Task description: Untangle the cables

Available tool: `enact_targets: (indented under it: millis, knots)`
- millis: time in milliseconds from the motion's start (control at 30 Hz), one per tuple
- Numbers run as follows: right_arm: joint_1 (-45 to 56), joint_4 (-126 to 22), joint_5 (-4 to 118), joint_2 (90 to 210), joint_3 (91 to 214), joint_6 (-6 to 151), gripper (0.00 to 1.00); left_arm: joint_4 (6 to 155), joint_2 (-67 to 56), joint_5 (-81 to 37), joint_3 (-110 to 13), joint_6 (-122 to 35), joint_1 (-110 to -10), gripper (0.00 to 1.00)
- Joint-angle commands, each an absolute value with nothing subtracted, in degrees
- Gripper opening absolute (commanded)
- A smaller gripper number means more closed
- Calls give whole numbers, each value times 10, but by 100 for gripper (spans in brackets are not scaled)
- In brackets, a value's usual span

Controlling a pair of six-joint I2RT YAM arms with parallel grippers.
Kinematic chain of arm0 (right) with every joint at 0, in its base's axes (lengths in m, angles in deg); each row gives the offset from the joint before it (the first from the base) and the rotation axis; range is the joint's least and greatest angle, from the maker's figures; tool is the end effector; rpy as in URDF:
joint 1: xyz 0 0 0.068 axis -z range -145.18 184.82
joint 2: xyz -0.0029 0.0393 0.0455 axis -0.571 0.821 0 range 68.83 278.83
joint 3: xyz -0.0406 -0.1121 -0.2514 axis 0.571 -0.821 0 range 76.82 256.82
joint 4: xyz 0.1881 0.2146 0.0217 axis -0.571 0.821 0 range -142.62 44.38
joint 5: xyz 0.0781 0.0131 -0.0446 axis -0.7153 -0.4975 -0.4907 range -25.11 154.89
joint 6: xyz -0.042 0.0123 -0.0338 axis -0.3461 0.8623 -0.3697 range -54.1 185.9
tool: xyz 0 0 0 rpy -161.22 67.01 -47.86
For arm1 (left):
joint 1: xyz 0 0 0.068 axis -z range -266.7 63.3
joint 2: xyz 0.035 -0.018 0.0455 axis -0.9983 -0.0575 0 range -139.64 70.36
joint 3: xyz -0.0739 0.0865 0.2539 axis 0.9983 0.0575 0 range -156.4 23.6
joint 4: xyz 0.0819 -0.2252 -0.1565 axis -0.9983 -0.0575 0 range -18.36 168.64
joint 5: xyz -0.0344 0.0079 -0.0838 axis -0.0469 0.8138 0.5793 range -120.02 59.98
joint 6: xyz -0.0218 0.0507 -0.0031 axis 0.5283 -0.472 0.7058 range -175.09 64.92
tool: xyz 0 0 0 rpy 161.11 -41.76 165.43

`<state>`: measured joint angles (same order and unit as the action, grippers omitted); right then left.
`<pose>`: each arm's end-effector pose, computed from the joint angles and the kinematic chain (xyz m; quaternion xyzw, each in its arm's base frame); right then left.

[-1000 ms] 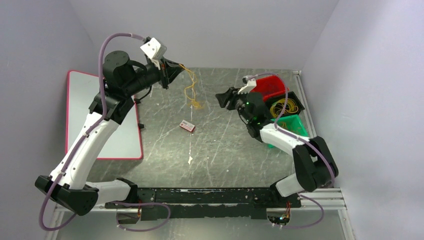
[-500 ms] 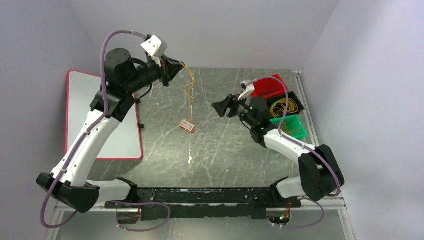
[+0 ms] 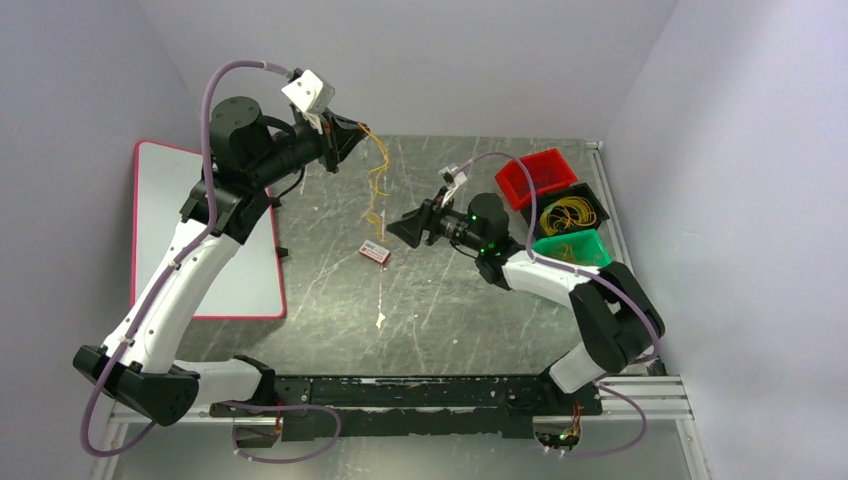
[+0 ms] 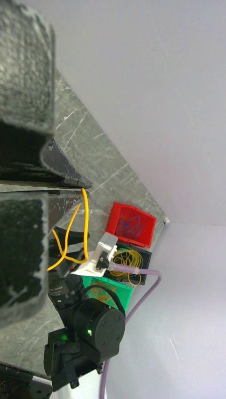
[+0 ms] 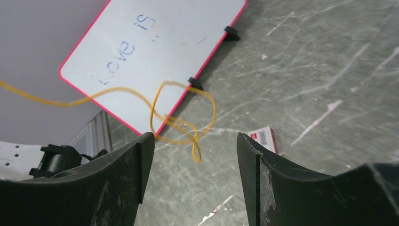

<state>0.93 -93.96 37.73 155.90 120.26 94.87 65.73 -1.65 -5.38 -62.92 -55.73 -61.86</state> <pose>0.2821 0.2102 0.2347 -0.1926 0.6933 0.4957 0.4863 0.2588 -0.1371 0.4990 0.2995 0.6306 -0.2923 0.6536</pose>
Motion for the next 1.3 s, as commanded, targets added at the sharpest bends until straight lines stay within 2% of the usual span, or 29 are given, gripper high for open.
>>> enact_targets:
  millis: [0,467,700,833,933,1267]
  knots:
    - [-10,-964,340,1590,1246,949,67,665,-15,-54,-637,-554,-622,7]
    - [-18,-976,361,1612,1252,954,65,663,-13,-55,-633,-555,-622,7]
    - [-18,-963,369,1618,1253,944,60,667,-12,-51,-633,-551,-621,7]
    - [-17,-967,366,1623,1253,949,52,666,-14,-49,-633,-551,-622,7]
    - [-17,-972,366,1626,1250,953,50,664,-12,-51,-634,-552,-621,7]
    - [-18,-996,350,1616,1235,948,60,664,-10,-53,-630,-551,-621,7]
